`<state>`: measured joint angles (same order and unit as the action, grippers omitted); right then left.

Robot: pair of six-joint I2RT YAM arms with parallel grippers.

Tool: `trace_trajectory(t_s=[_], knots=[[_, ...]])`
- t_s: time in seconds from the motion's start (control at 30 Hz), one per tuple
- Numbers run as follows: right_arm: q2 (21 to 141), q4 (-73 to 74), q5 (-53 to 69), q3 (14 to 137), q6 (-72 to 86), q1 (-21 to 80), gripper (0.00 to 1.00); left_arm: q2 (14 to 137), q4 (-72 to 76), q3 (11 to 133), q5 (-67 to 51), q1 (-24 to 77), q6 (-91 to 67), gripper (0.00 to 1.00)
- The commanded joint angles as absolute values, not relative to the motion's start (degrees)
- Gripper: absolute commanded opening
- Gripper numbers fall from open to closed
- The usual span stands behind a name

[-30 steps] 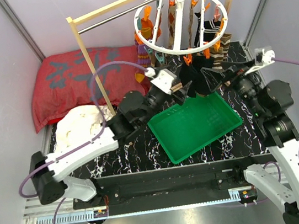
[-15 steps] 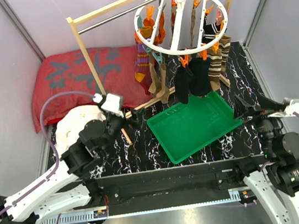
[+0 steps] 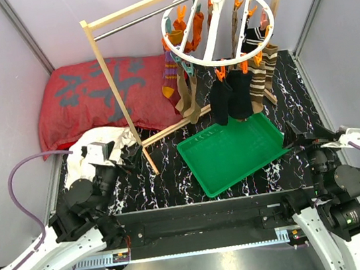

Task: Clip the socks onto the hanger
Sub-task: Reset both arms

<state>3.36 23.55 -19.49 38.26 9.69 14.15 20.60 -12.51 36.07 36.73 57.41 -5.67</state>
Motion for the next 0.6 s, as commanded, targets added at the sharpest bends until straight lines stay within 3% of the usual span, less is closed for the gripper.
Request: trace_trajectory(t_s=[0.0,0.57], knots=[[4.83,23.03,-20.13,38.06,8.88,14.24,1.00,18.46,-11.69,34.02,39.29,57.39,-5.62,0.99],[6.50,23.03,-21.01,37.97,8.53,14.24,1.00,18.81,-9.49,33.84,39.55,57.39,-3.96,0.99]])
